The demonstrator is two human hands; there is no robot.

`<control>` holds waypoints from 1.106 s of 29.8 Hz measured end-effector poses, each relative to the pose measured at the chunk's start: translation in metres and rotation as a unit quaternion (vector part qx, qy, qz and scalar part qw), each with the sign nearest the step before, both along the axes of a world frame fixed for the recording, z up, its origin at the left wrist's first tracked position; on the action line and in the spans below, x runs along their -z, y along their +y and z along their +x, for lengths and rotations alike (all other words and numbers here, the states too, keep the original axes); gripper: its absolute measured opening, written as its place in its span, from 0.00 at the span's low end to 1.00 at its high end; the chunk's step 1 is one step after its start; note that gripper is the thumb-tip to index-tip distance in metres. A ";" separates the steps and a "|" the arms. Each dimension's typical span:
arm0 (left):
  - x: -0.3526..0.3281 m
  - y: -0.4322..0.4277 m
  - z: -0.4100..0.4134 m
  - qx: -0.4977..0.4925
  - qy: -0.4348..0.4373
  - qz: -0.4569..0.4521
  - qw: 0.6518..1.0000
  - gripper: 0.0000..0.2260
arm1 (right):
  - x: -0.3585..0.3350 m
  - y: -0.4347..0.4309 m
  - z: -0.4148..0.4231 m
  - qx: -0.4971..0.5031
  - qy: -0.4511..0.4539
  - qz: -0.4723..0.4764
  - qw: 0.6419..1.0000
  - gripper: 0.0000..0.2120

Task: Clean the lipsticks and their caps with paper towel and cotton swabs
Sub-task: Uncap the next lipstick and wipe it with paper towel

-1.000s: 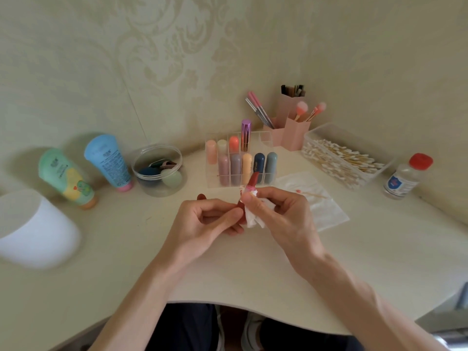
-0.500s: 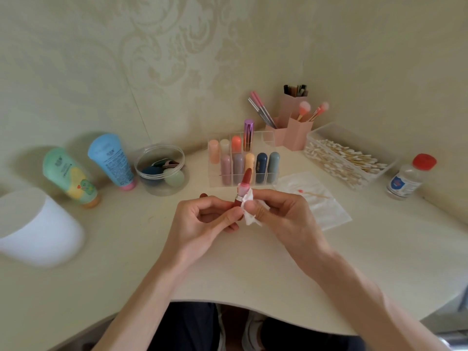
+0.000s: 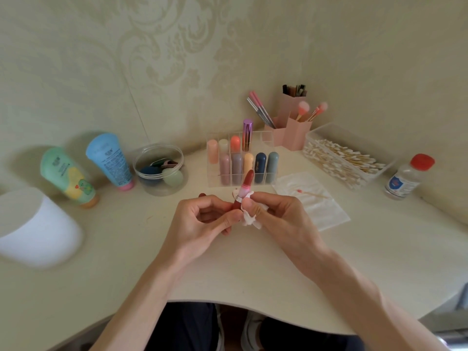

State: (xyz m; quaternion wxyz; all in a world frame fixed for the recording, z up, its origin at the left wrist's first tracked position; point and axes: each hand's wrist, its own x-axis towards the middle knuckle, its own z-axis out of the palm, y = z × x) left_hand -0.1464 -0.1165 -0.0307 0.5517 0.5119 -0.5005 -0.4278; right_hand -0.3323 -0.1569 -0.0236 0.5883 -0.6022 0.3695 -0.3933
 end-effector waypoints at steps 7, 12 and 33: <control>0.001 -0.001 -0.002 0.007 -0.004 0.007 1.000 0.09 | -0.005 0.002 0.001 0.016 -0.023 0.015 0.999 0.08; 0.002 0.001 -0.005 -0.015 -0.069 -0.023 0.997 0.12 | -0.003 0.001 0.003 0.038 0.000 -0.006 0.999 0.07; -0.002 0.000 -0.006 -0.013 0.025 0.002 1.000 0.09 | -0.001 0.000 0.003 0.062 -0.009 -0.011 0.998 0.11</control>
